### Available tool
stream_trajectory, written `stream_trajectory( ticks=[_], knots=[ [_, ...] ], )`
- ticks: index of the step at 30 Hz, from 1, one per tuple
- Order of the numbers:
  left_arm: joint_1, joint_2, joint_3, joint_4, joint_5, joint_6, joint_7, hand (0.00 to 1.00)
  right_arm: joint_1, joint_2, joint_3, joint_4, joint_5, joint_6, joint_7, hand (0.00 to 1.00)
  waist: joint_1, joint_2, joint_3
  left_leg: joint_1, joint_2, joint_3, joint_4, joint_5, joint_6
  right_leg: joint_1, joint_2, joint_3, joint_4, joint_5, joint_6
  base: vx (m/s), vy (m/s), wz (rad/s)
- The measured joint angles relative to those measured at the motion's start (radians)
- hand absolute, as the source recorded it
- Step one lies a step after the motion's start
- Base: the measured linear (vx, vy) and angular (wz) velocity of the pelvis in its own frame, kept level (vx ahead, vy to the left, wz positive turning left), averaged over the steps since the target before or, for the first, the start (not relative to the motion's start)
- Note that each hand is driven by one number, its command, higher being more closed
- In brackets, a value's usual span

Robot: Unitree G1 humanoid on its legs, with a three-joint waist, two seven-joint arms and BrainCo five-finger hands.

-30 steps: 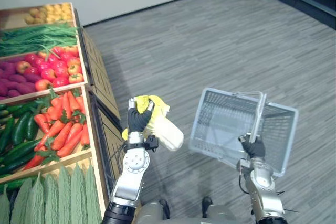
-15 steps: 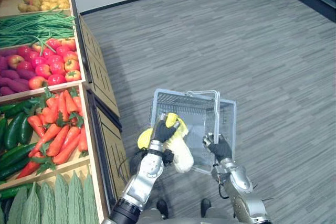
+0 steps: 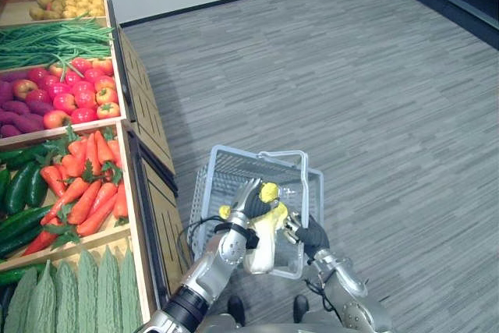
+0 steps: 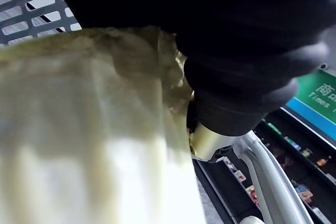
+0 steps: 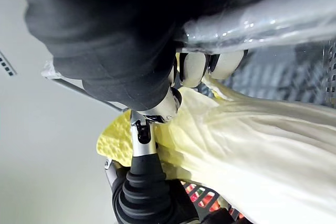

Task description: Pick vegetable in the basket

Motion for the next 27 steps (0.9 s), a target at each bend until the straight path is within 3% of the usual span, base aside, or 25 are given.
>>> stream_trajectory(
  ticks=[7,11,16,21,27],
  knots=[
    [0.000,0.000,0.001,0.016,-0.001,0.000,-0.016,0.00,0.006,0.000,-0.003,0.060,-0.002,0.019,0.002,1.00,-0.007,-0.021,-0.017,-0.004,-0.001,-0.010,0.000,0.016,0.005,0.000,-0.001,-0.014,0.003,0.002,0.003,-0.04,-0.002,0.04],
    [0.000,0.000,0.003,0.016,0.000,-0.002,-0.017,0.00,0.039,0.004,-0.023,0.091,-0.008,0.023,0.001,1.00,-0.010,-0.021,-0.020,-0.016,-0.001,-0.025,0.000,0.021,0.004,-0.002,-0.001,-0.026,0.002,0.002,0.003,0.01,-0.006,0.14],
    [0.022,0.001,0.016,-0.038,-0.002,-0.005,-0.016,0.00,0.081,0.013,-0.101,0.108,-0.093,0.029,-0.003,1.00,-0.021,-0.020,-0.020,-0.015,0.000,-0.024,0.005,0.021,0.004,-0.001,0.000,-0.025,0.001,0.002,0.003,0.00,-0.002,0.01],
    [0.093,-0.019,0.119,-0.199,-0.069,-0.036,-0.009,0.00,0.103,0.044,-0.211,0.108,-0.233,0.020,-0.025,1.00,-0.026,-0.018,-0.021,-0.014,0.001,-0.023,0.001,0.020,0.004,-0.002,0.002,-0.026,0.002,0.002,0.003,-0.02,-0.003,-0.02],
    [0.256,-0.060,0.321,-0.377,-0.258,-0.071,0.034,0.00,0.111,0.066,-0.362,0.108,-0.403,0.019,-0.071,1.00,-0.017,0.009,-0.038,-0.018,-0.001,-0.029,0.000,0.020,0.004,-0.003,0.002,-0.033,0.002,0.001,0.004,0.00,0.001,0.03]
  ],
)
